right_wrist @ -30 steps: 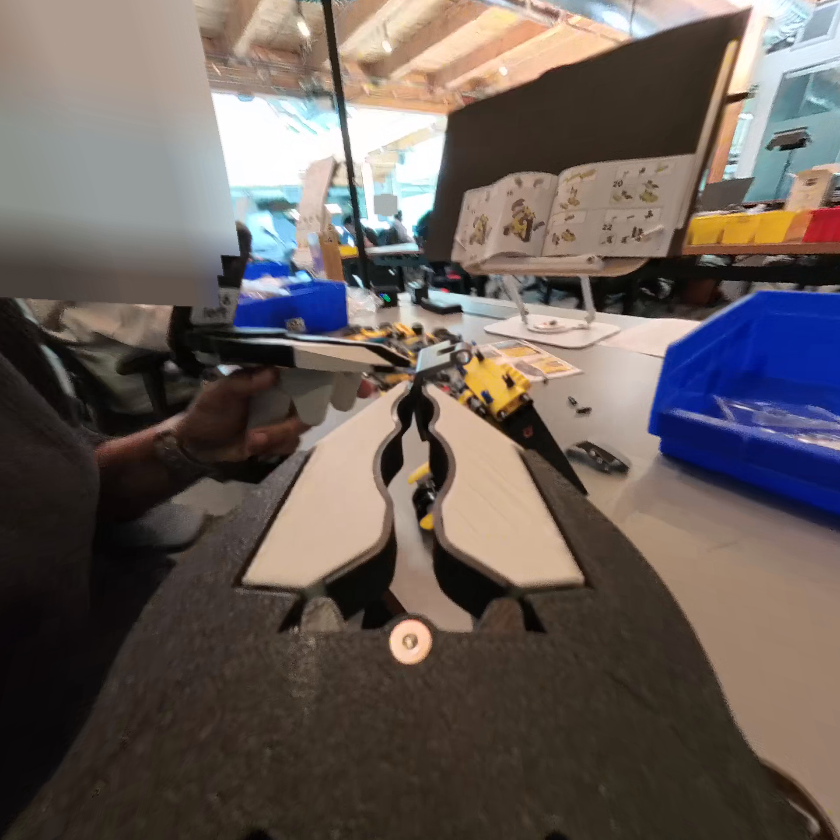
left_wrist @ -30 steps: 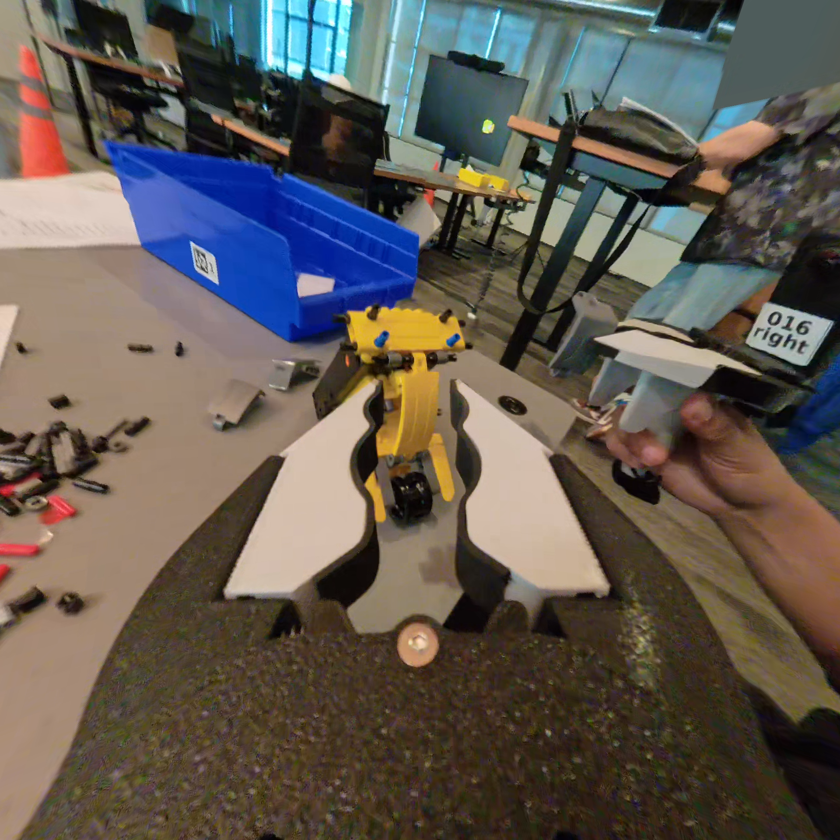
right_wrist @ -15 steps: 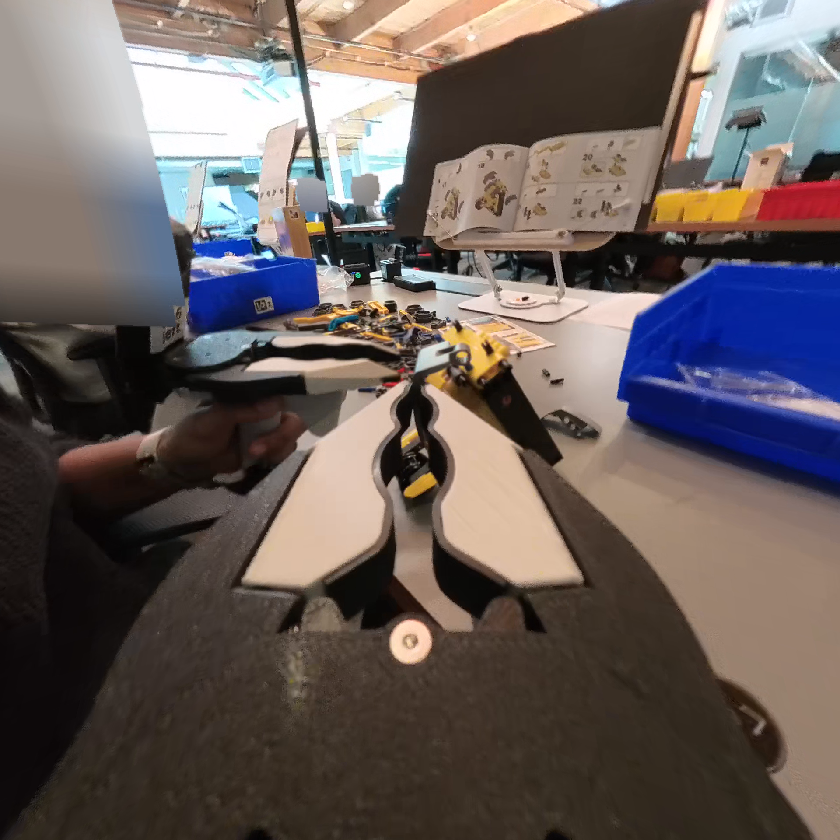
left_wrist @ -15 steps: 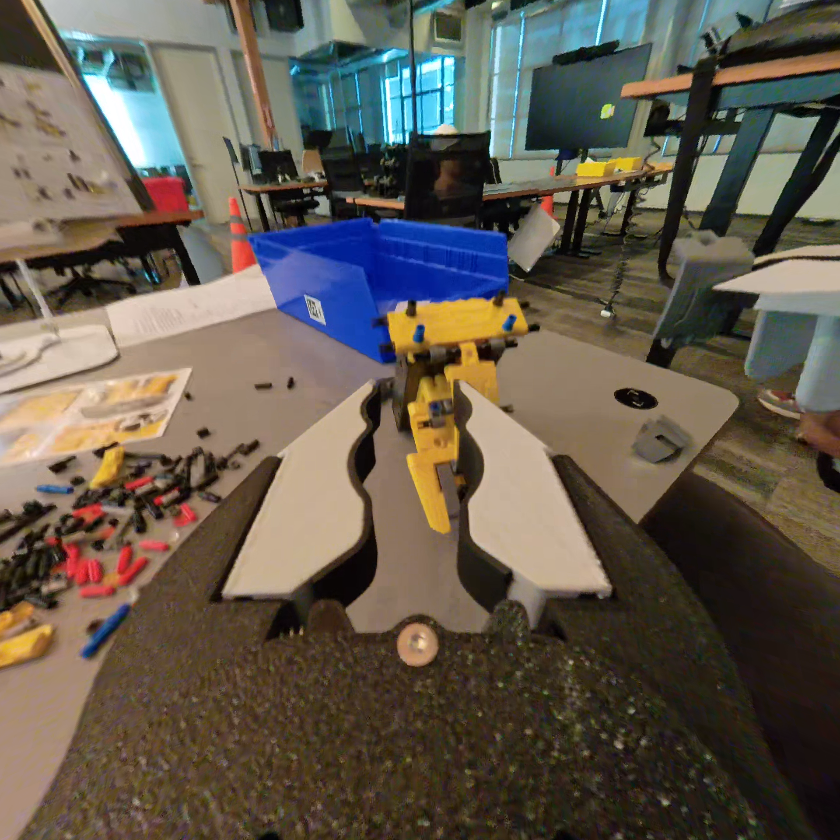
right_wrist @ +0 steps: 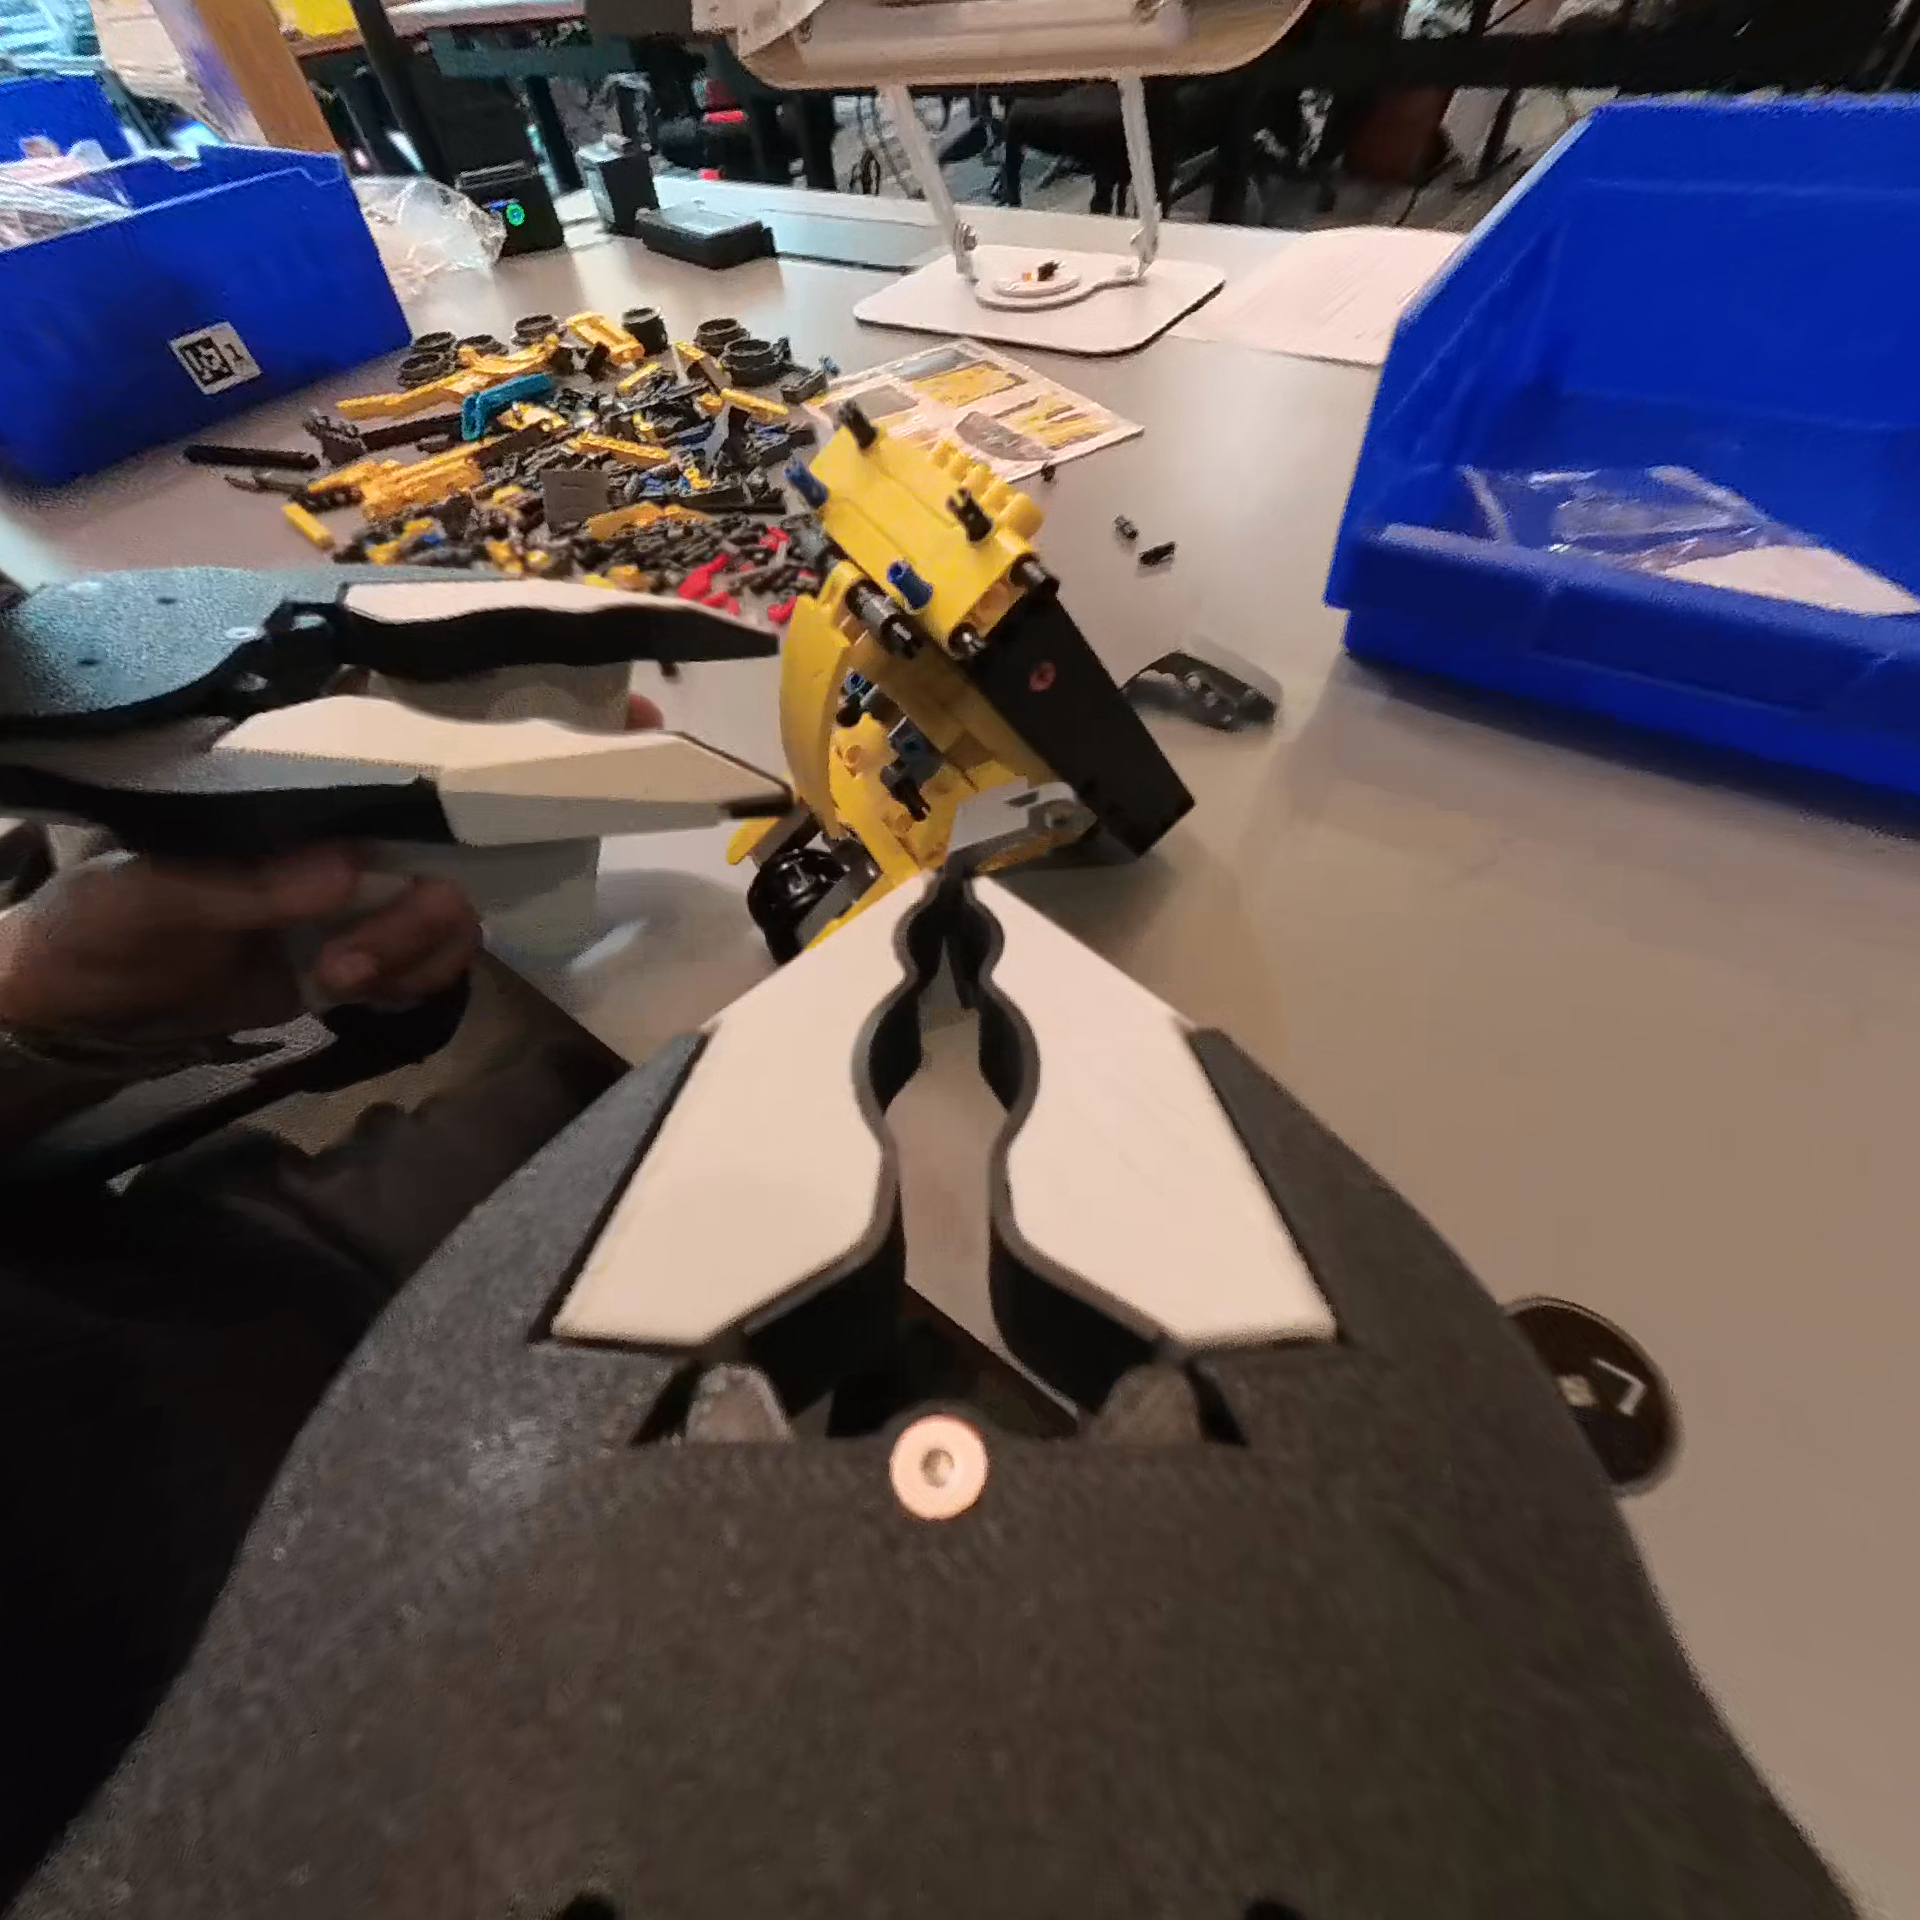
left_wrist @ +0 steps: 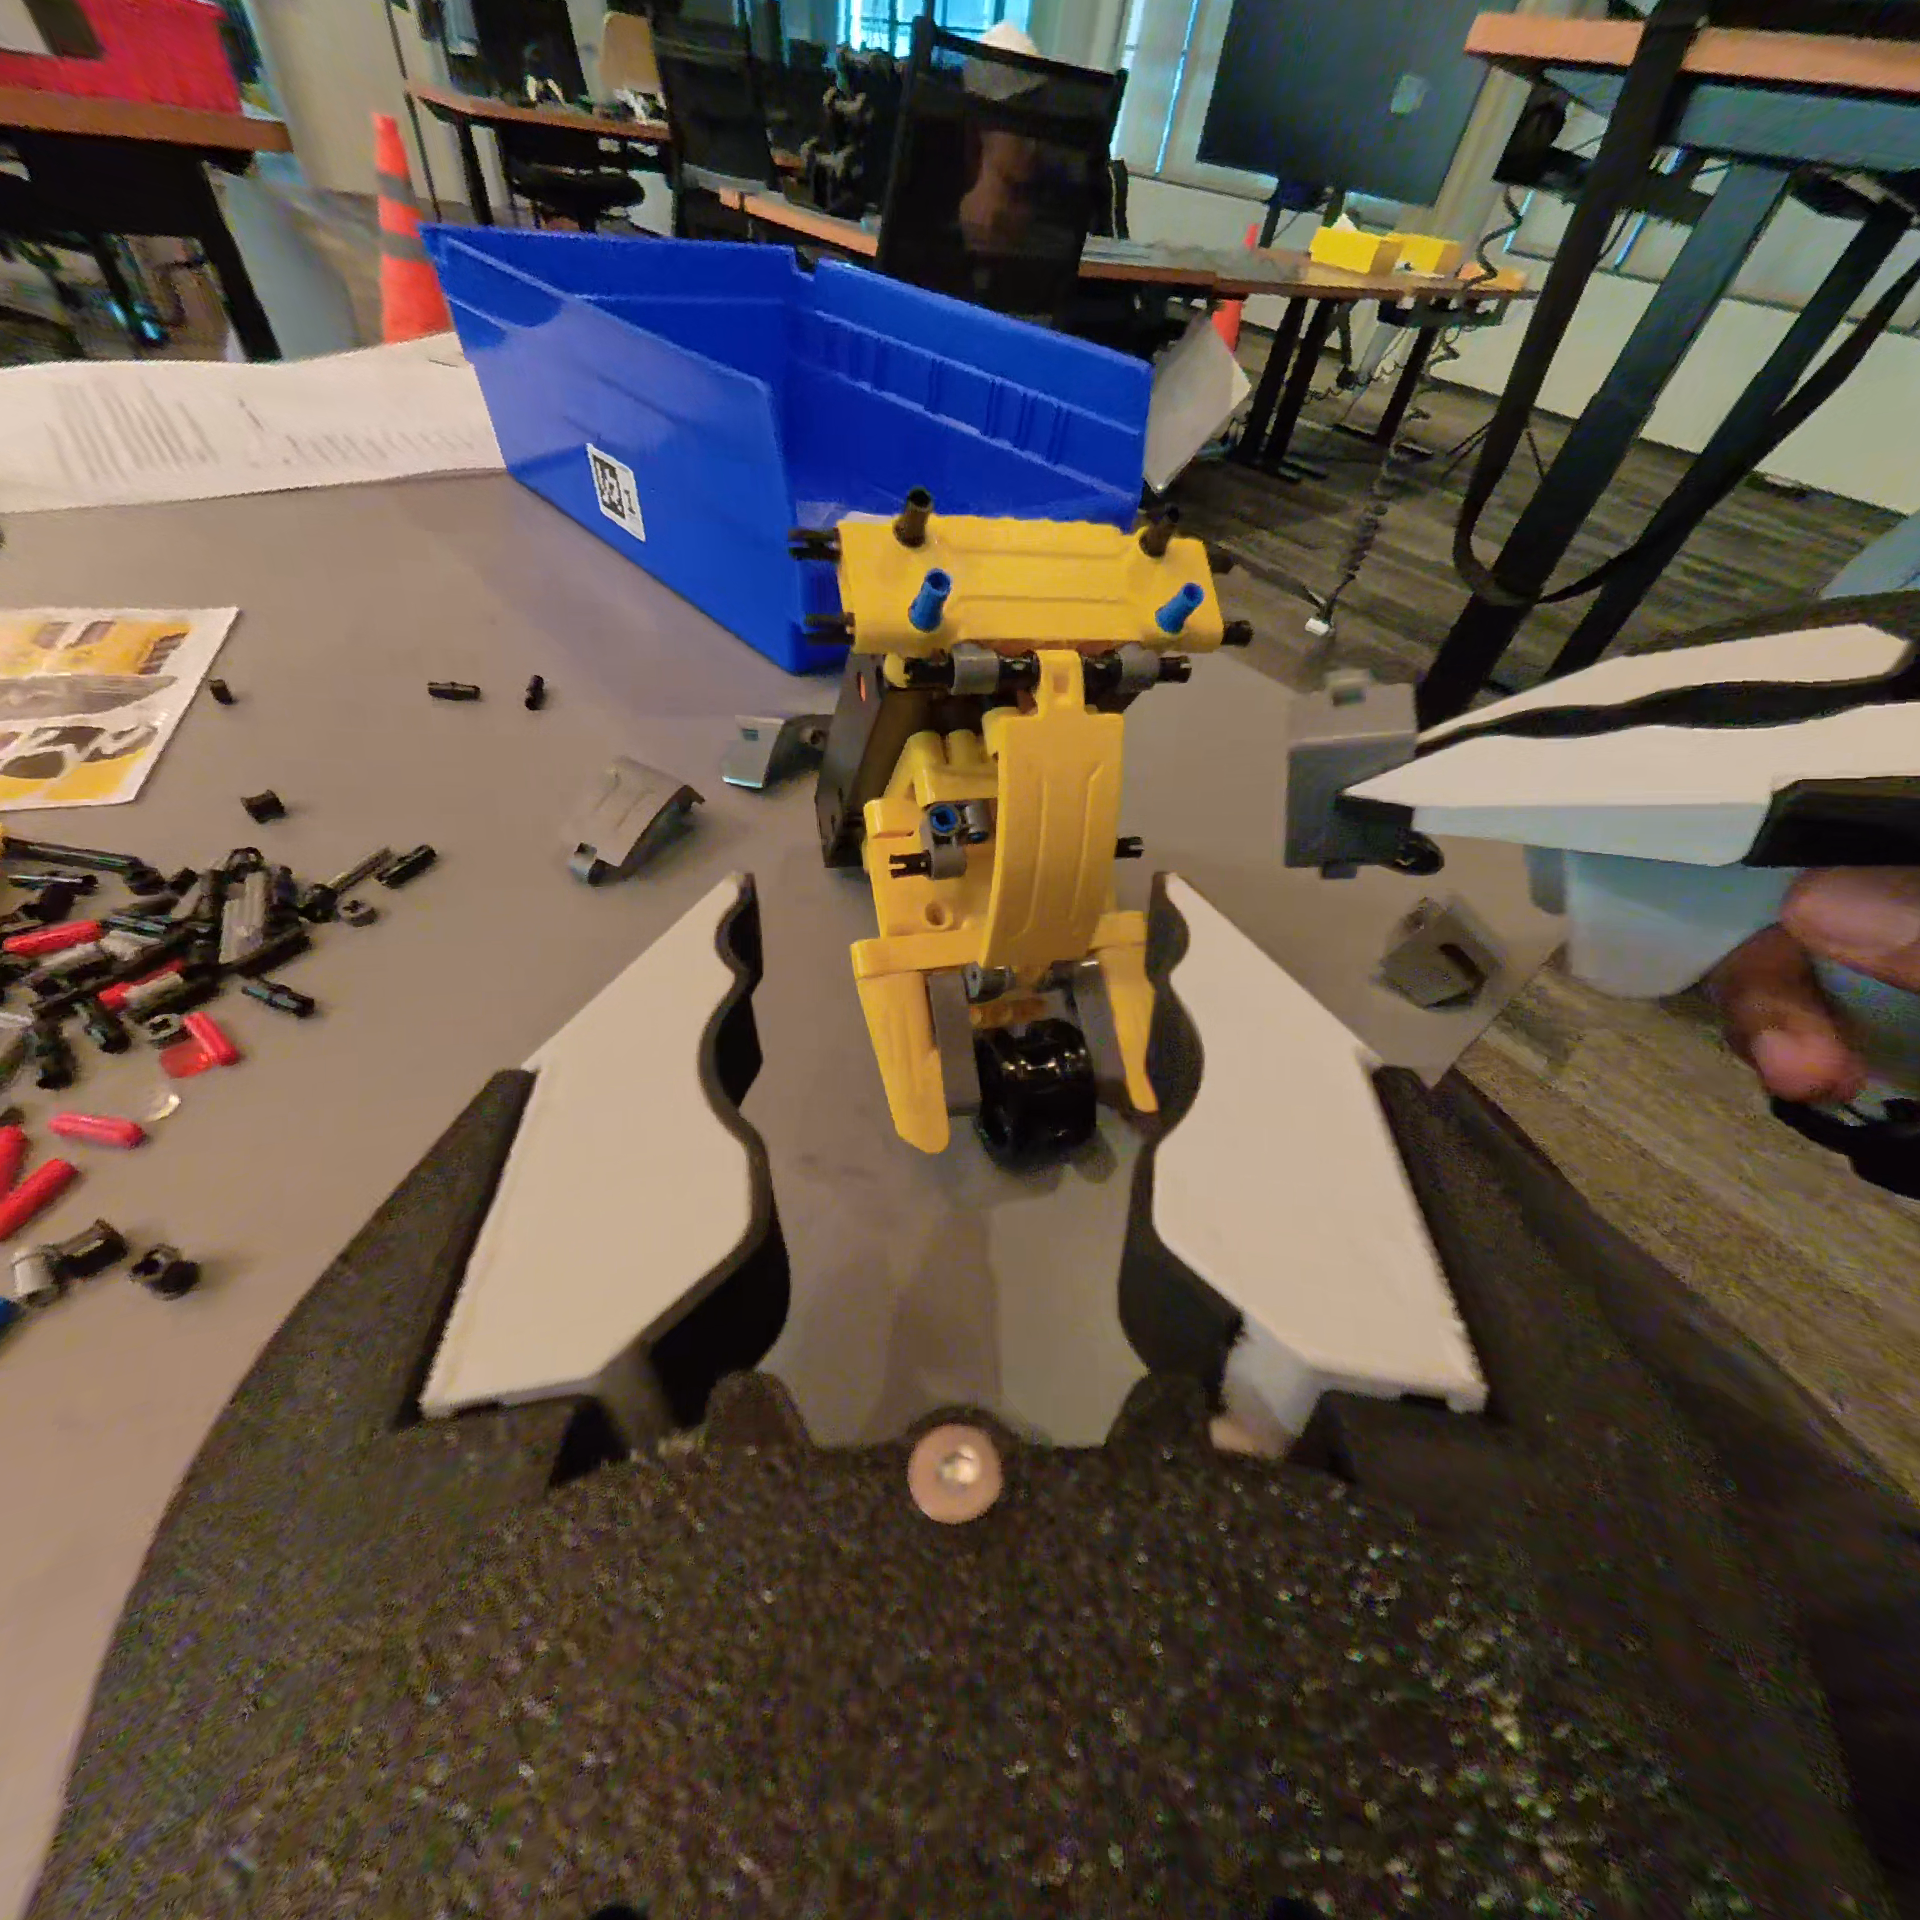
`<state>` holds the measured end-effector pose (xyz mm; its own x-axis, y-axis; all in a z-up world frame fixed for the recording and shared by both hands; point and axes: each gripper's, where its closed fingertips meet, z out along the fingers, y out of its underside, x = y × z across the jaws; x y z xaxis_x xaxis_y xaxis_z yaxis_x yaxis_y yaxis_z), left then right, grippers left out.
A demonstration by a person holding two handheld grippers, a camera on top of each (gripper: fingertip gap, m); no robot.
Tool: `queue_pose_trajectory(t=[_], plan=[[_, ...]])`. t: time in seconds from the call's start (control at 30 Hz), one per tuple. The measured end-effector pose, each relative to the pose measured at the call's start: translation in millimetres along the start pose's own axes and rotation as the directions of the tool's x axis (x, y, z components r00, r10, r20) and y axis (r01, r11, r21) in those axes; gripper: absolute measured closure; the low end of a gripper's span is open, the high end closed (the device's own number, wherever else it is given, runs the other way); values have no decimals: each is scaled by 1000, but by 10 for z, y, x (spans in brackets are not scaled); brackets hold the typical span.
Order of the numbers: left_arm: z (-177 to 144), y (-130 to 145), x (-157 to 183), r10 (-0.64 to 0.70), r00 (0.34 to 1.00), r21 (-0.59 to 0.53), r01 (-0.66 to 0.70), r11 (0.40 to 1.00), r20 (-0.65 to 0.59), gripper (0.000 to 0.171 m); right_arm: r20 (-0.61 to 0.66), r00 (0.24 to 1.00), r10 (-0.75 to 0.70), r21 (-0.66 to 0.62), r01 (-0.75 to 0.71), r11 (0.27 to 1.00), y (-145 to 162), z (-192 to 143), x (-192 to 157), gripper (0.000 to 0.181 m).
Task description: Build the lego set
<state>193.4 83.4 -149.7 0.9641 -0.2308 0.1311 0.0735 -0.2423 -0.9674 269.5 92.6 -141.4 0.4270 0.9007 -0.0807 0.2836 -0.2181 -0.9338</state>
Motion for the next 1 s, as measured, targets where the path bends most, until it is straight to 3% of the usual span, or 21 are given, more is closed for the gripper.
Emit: queue_pose_trajectory(t=[0.23, 0.5, 0.77, 0.87, 1.0], plan=[[125, 100, 101, 41, 999, -51, -41, 998, 4, 98, 10, 999, -33, -75, 33, 997, 174, 207, -2, 180], [285, 127, 37, 51, 990, -94, -39, 995, 129, 97, 28, 999, -18, -27, 19, 999, 107, 177, 53, 180], [282, 55, 90, 120, 976, -48, -113, 992, 183, 98, 66, 998, 17, 23, -19, 1000, 80, 157, 85, 180], [276, 50, 78, 130, 971, -44, -124, 991, 203, 110, 84, 996, 33, 36, -36, 999, 76, 157, 84, 180], [271, 45, 72, 134, 970, -40, -129, 991, 203, 112, 93, 995, 43, 55, -49, 997, 56, 134, 91, 180]])
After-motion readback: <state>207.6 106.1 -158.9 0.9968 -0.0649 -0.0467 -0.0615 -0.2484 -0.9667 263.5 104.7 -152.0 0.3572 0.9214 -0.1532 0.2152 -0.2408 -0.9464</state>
